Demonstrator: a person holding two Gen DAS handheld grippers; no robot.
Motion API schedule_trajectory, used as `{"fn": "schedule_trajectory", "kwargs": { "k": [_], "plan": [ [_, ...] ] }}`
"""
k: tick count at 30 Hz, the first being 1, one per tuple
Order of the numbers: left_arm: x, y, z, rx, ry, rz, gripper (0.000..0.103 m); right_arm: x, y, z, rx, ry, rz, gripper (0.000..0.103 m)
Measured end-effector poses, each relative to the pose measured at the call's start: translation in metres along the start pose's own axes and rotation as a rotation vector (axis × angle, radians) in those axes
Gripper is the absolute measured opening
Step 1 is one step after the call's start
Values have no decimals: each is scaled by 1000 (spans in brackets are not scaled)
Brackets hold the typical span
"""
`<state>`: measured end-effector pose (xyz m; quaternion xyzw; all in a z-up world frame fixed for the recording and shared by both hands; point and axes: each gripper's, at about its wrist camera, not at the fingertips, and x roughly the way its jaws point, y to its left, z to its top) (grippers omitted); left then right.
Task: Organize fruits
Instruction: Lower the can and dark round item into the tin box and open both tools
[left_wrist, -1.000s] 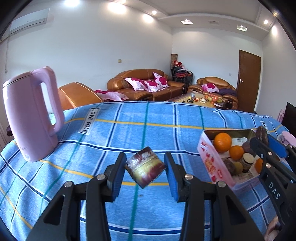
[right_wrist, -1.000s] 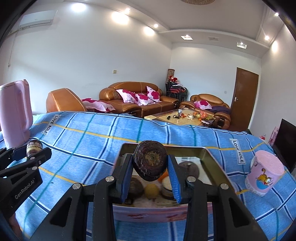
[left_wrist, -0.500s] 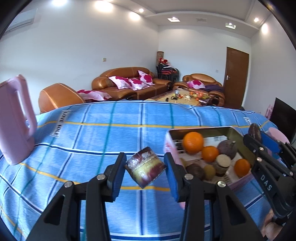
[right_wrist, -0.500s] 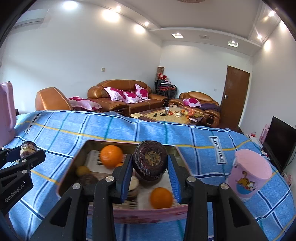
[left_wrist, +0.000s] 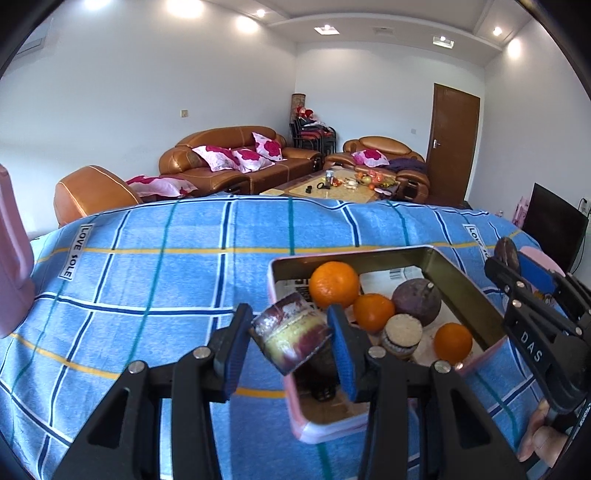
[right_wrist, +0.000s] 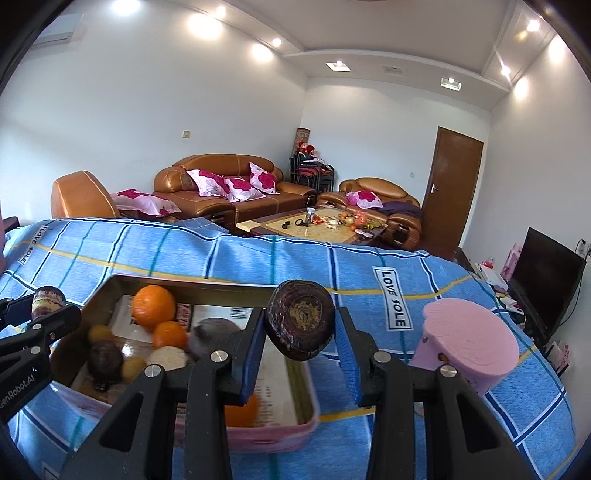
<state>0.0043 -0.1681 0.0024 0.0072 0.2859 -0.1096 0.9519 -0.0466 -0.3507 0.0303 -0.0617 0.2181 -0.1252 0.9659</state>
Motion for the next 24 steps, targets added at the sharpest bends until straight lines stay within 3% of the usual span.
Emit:
{"fn": "schedule_trajectory", "kwargs": {
  "k": [9,24],
  "plan": [
    [26,-25,8,22,52,-24,44,3,1,2,-17,8,18,40],
    [47,-29,8,29,134,-28,44,33,31,2,-104,150,151,40]
  ]
}}
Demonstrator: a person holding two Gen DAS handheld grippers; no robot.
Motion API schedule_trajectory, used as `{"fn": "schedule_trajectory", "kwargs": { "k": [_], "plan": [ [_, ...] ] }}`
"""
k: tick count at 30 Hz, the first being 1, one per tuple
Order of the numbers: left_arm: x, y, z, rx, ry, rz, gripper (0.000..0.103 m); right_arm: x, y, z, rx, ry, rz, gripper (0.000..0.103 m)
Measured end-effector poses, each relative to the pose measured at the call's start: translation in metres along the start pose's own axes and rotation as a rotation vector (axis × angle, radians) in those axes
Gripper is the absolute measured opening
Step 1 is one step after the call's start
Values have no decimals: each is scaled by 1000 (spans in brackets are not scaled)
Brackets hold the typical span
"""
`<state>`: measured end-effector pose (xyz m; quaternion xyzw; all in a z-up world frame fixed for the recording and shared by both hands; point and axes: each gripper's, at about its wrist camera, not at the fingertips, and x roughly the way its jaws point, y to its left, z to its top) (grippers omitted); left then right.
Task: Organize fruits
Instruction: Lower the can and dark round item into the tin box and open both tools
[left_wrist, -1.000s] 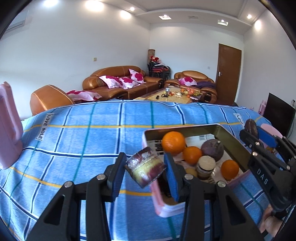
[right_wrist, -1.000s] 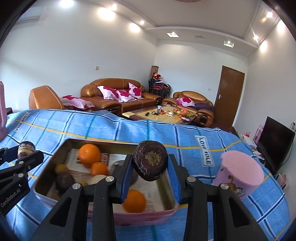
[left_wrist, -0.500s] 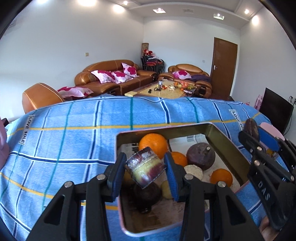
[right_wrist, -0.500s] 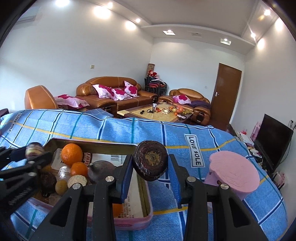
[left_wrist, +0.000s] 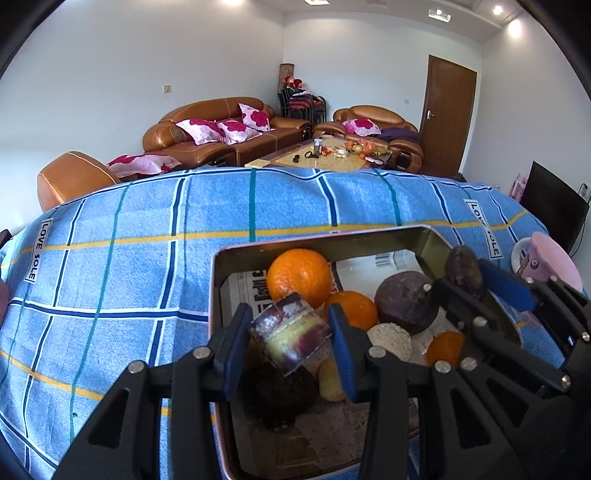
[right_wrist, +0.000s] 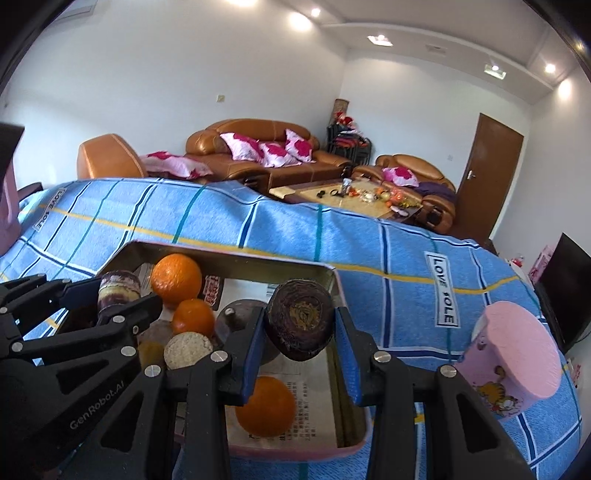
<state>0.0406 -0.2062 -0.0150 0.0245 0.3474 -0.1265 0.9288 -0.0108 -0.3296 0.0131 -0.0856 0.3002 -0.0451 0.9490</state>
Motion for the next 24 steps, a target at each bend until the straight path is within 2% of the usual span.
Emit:
{"fn": "schedule_trajectory", "kwargs": {
  "k": [9,12,14,18,19,24],
  "plan": [
    [-2,3,1,-9,-4,-21,46,4,-1,0,-2,13,53,40],
    [-5,5,1,-17,-17,-25,49,5,-4,0,14,10,79,40],
    [-9,6,1,-18,-29,-5,55,5,-7,0,27,8,95,40],
    [-16,6,1,2,-60,7,58,4,-8,-1,42,2,119,40],
    [-18,6,1,7,-70,13,60,3,-7,-1,41,-2,121,40],
    [-30,11,0,-5,-128,62,84,0,-9,-2,56,-12,115,40]
  ]
}}
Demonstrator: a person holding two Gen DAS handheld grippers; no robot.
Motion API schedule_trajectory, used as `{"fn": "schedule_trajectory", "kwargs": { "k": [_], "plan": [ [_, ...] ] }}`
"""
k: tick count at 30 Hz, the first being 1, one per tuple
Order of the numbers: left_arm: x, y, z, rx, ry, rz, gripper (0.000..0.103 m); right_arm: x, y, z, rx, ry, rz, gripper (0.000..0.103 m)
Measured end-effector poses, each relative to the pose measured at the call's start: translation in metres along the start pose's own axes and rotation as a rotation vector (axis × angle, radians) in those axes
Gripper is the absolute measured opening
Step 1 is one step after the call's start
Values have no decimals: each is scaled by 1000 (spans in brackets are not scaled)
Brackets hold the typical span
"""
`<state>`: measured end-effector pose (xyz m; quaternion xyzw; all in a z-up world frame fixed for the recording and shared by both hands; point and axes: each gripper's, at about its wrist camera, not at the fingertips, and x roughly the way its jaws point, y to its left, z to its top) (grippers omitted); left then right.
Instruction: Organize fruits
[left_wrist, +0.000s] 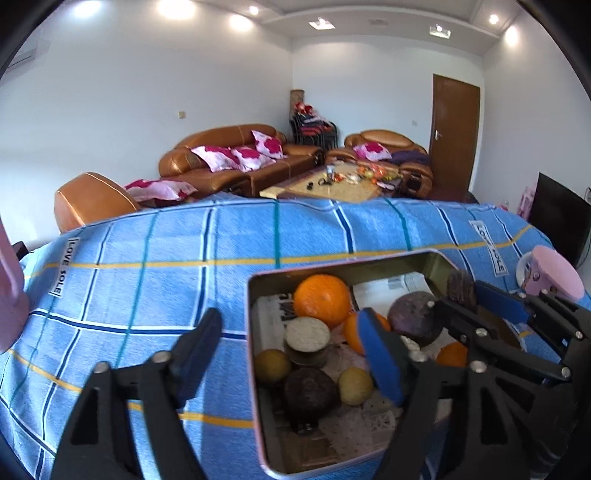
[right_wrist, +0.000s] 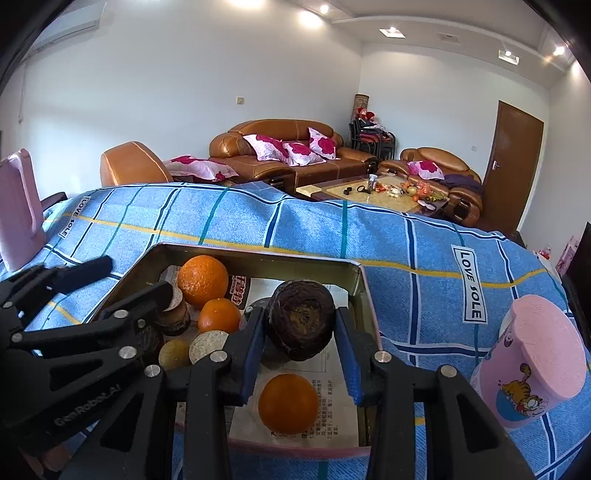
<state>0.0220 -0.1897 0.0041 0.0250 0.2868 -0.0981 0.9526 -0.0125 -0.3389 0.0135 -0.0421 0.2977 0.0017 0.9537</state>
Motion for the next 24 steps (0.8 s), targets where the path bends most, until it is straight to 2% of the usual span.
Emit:
{"fn": "schedule_trajectory", "kwargs": {
  "k": [2,5,13,19,24],
  "plan": [
    [-4,5,1,-15,-16,15,94,-2,-3,0,16,-11,-1,45],
    [-10,12,2,-33,-47,37,102,-6,-6,0,35,-28,11,53],
    [-19,20,-2,-42,-82,63,103,-11,5,-1,-9,-50,-1,55],
    [-21,25,-6,-54,-90,82,103,-16,4,-2,8,-68,-23,71],
    [-23,26,-8,-56,-90,87,103,-20,5,-2,7,-75,-38,72]
  ]
}}
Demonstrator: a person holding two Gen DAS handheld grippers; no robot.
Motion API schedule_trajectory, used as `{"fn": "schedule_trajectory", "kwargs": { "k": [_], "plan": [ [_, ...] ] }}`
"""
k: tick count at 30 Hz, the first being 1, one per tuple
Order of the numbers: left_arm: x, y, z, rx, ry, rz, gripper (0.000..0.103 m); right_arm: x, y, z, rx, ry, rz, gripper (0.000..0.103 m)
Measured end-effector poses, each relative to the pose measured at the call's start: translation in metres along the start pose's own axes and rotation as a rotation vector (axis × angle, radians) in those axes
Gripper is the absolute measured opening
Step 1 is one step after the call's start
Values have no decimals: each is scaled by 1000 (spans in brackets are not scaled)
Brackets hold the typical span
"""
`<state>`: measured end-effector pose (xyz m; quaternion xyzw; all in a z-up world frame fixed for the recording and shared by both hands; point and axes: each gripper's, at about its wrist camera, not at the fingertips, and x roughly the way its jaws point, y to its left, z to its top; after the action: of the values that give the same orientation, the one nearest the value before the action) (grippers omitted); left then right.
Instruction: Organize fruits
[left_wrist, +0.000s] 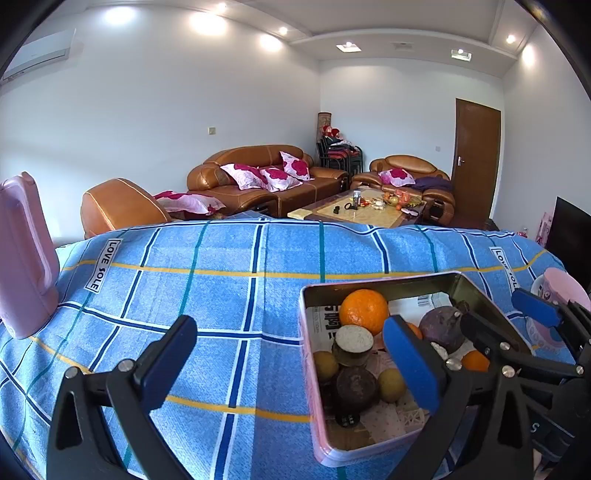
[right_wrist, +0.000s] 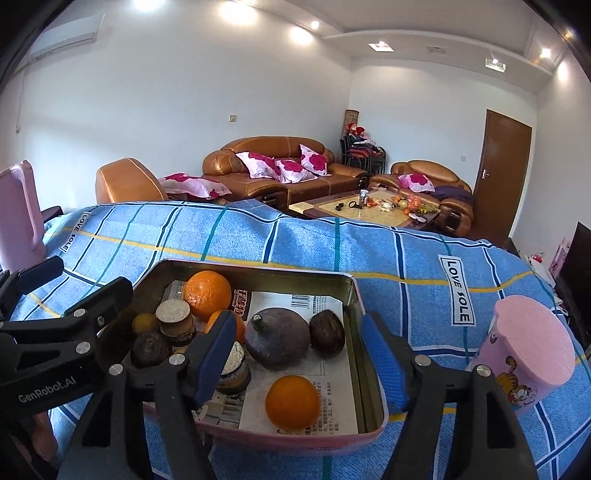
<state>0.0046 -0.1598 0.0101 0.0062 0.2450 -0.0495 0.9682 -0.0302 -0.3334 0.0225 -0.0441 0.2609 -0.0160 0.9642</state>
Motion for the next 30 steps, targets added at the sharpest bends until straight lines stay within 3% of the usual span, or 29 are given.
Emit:
{"fn": "schedule_trajectory", "kwargs": {
  "k": [9,15,21,30],
  "plan": [
    [-2,1,-2,1,8,2,103,-4,2,-1,-4,-15,-19,73],
    [-9,2,-4,7,-17,5,103,-13,6,-2,-14,-52,-49,74],
    [-21,6,-7,12,-52,9,103,-26,13,-5,-20,-101,-103,81],
    [-38,15,-14,19,-81,5,103,-38,24,-8,-22,-112,-121,82]
  ]
}}
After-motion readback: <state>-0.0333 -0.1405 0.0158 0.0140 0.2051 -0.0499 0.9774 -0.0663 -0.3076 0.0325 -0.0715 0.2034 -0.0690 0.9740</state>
